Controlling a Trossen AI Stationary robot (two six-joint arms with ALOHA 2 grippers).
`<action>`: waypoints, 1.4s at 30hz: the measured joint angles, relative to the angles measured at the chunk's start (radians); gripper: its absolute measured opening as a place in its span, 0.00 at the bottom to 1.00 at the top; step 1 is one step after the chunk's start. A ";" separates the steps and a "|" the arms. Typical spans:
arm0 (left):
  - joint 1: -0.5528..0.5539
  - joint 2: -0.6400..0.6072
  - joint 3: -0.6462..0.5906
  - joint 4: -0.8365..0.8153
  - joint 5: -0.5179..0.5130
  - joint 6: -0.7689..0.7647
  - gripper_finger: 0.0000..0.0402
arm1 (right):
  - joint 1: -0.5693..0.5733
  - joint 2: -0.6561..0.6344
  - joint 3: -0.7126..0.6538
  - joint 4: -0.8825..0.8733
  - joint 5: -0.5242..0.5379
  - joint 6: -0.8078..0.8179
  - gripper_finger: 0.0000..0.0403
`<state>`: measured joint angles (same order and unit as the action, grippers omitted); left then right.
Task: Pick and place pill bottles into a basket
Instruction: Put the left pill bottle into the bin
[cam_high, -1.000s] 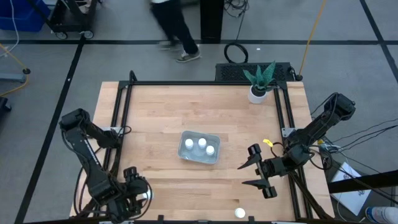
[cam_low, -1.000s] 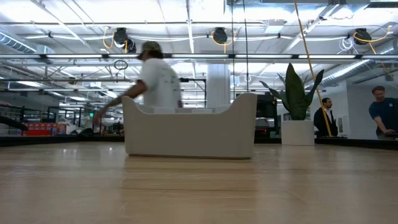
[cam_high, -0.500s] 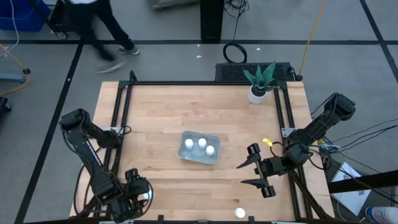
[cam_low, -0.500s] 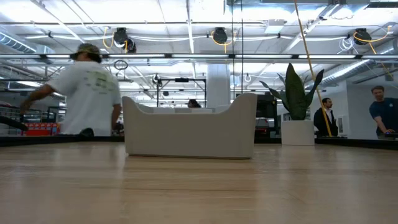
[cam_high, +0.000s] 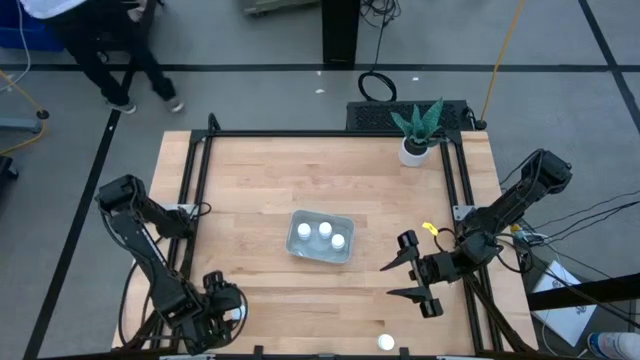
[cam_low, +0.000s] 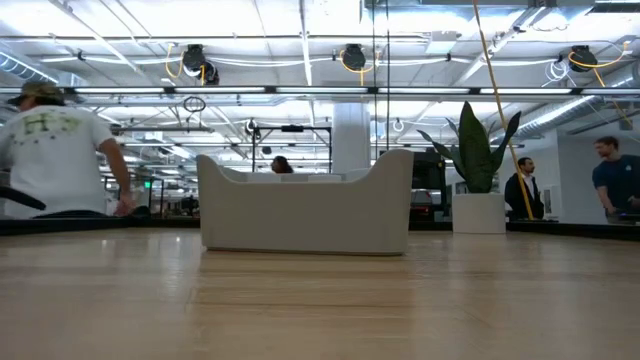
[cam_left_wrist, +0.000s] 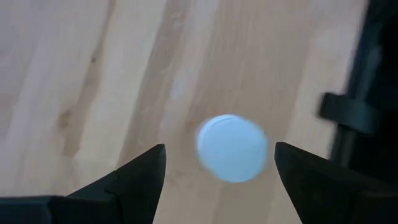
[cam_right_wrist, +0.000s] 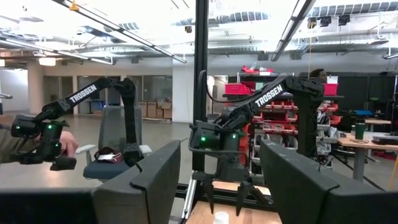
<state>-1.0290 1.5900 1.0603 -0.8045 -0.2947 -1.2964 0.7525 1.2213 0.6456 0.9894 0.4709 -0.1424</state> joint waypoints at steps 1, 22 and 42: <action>0.003 0.008 -0.001 -0.003 0.002 0.000 0.77 | 0.000 0.000 0.000 0.000 0.000 0.000 0.53; 0.013 0.092 0.002 0.055 0.041 0.039 0.63 | -0.030 0.006 0.000 -0.015 0.000 0.029 0.53; 0.064 0.091 0.003 0.081 0.005 0.128 0.44 | -0.033 0.006 0.000 -0.030 0.000 0.048 0.53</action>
<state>-0.9653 1.6810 1.0630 -0.7238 -0.2894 -1.1686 0.7193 1.2274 0.6456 0.9596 0.4709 -0.0940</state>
